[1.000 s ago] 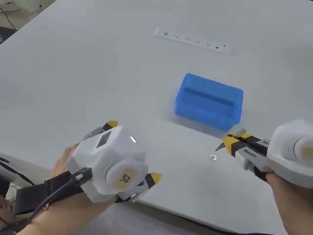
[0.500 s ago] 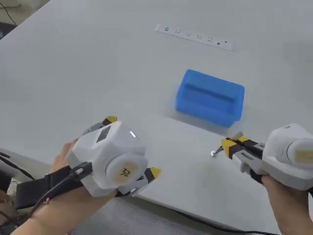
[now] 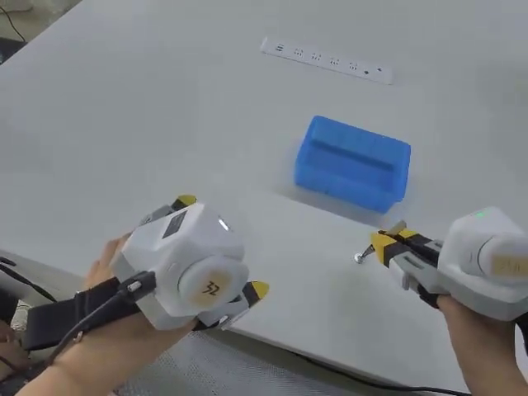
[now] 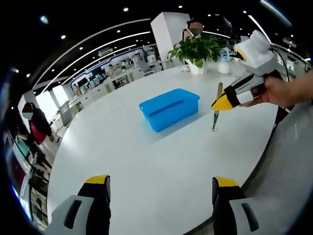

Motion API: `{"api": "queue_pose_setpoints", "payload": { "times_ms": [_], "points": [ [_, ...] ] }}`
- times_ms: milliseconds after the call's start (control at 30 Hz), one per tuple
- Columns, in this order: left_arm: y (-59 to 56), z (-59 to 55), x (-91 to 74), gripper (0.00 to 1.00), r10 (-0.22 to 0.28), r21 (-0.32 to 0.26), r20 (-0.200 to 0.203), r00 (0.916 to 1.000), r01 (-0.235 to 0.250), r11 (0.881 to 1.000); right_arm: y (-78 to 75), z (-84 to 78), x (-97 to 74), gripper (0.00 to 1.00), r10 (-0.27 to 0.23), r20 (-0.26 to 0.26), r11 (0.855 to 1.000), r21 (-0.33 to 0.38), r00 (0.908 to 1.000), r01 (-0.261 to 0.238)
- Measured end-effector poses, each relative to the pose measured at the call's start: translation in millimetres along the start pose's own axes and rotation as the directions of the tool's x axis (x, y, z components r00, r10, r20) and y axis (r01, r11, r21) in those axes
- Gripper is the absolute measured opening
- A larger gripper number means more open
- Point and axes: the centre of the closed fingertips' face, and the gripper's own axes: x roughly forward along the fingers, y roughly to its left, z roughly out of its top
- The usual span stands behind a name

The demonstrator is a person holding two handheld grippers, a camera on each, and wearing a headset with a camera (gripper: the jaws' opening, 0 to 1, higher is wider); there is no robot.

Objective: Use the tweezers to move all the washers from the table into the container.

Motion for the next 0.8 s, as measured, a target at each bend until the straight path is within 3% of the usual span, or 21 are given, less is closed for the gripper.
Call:
{"api": "queue_pose_setpoints", "payload": {
  "times_ms": [67,800],
  "points": [
    [-0.5,-0.1,0.0,0.87,-0.001,0.004,0.000,1.0000,0.001,1.000,0.0,1.5,-0.2,0.02,0.001,-0.011,1.000,-0.006,0.9999,-0.001],
    [-0.9,0.2,0.3,0.87,-0.004,0.002,0.002,1.0000,0.004,1.000,-10.4,47.7,-13.1,0.02,0.000,0.062,0.999,-0.047,0.9981,0.003]
  ]
}}
